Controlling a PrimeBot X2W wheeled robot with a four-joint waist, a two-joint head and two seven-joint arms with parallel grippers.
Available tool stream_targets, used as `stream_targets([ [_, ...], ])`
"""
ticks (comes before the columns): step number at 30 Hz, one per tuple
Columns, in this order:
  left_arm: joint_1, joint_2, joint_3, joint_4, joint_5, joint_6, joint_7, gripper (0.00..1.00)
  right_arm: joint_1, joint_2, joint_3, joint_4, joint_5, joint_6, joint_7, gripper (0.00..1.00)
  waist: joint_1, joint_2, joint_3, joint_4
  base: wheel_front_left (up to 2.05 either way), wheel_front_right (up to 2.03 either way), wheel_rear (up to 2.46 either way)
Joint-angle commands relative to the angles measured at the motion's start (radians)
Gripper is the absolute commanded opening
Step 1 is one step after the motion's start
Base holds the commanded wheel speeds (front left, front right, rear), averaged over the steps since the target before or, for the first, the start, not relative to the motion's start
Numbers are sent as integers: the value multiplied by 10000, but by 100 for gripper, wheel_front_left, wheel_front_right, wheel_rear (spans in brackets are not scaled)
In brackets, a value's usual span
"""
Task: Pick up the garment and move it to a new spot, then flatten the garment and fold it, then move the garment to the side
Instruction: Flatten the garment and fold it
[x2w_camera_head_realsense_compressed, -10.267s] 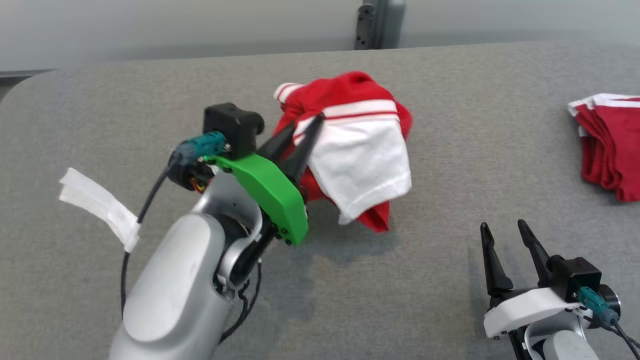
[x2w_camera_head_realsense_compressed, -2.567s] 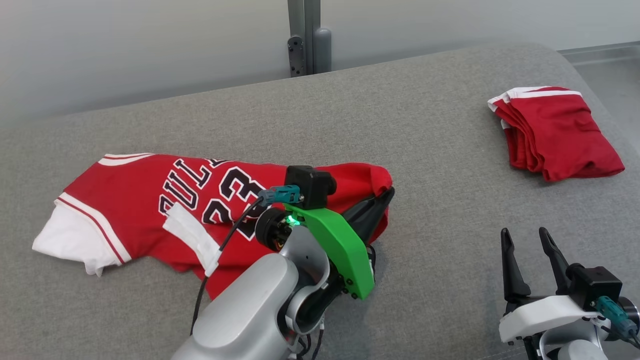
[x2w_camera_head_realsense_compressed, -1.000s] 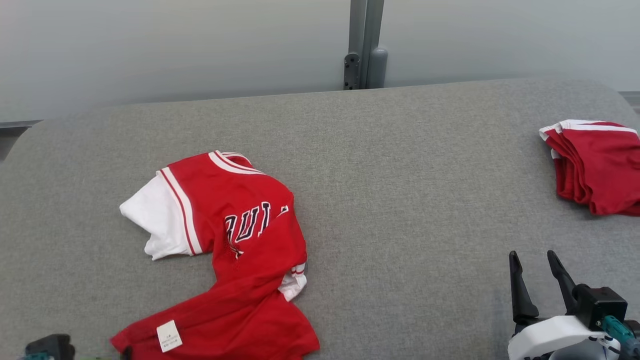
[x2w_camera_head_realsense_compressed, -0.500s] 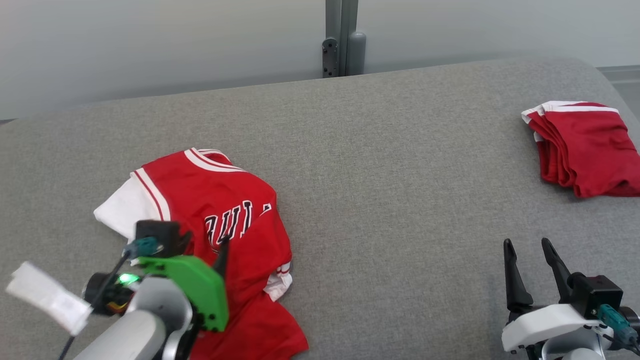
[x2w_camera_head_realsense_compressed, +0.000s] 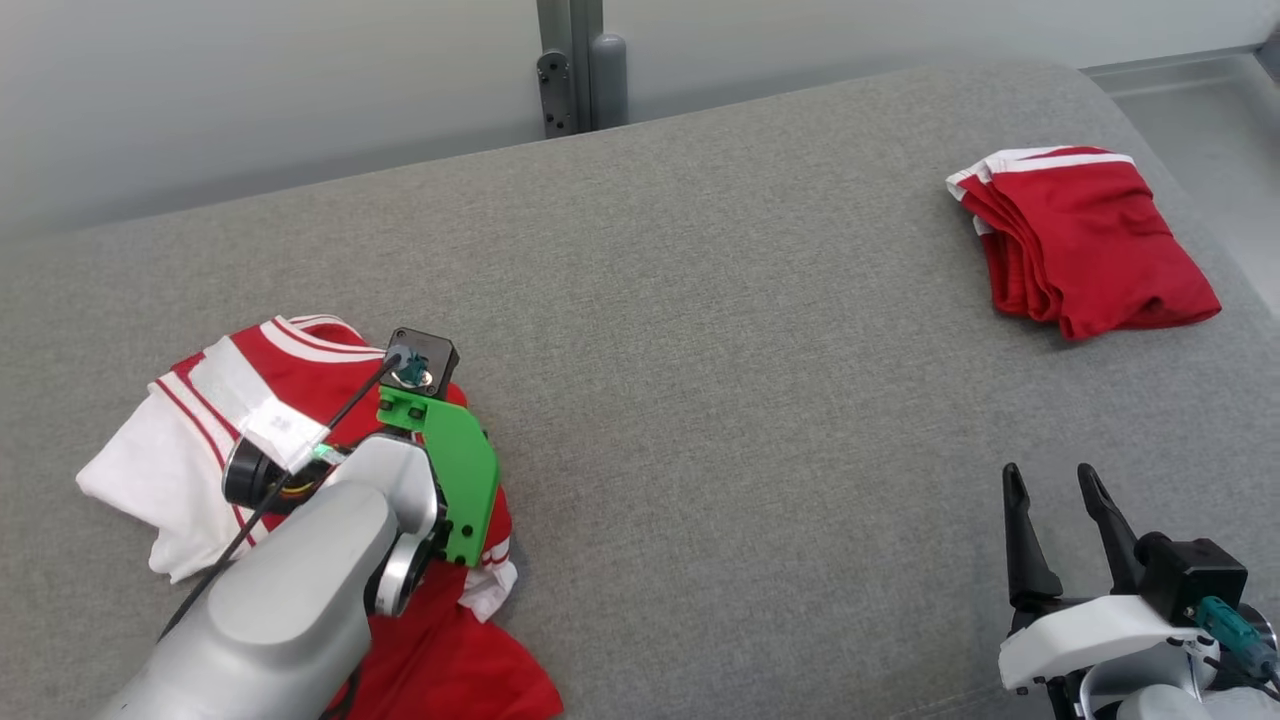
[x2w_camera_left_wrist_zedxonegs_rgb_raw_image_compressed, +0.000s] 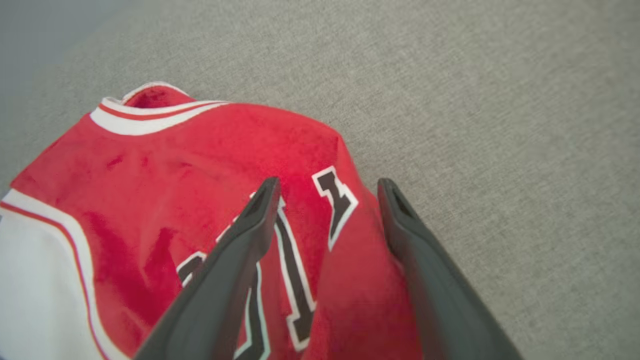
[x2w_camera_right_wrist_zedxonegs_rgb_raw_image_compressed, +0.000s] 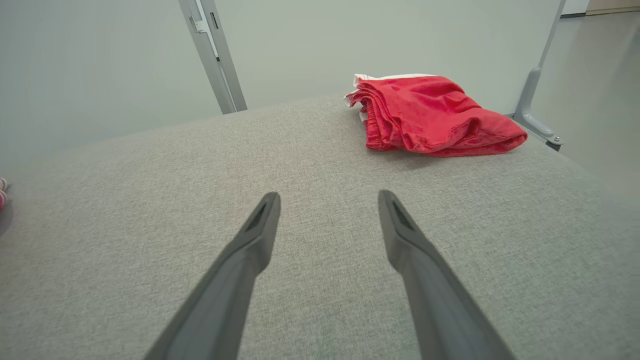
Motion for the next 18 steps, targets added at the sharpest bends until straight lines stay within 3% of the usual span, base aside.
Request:
stream_targets([
  [1,-229,-45,-101,383,69,-163,105,100,83,-12,-27,18,43,-8,-2,100,0,0,52,-221,0,0,0],
  [3,-307,-230,-167,951,-43,-359,215,100,94,-10,-41,32,73,-8,-2,100,0,0,42,-268,0,0,0],
  [4,-329,-306,-211,1194,-67,-454,259,46,100,-12,-42,43,78,-8,-2,100,0,0,27,-283,0,0,0],
  [5,-376,-382,-225,1389,-99,-546,230,0,101,-11,-46,54,85,-8,-2,100,0,0,16,-293,0,0,0],
  [10,-504,-758,-188,2029,-306,-1028,-150,0,-34,-11,-20,107,90,-8,-2,100,0,0,-84,-322,0,0,0],
  [18,-309,-1928,1047,1532,-1601,-2095,-2301,0,134,-12,-111,59,-72,-8,-2,100,0,0,-250,-235,0,0,0],
])
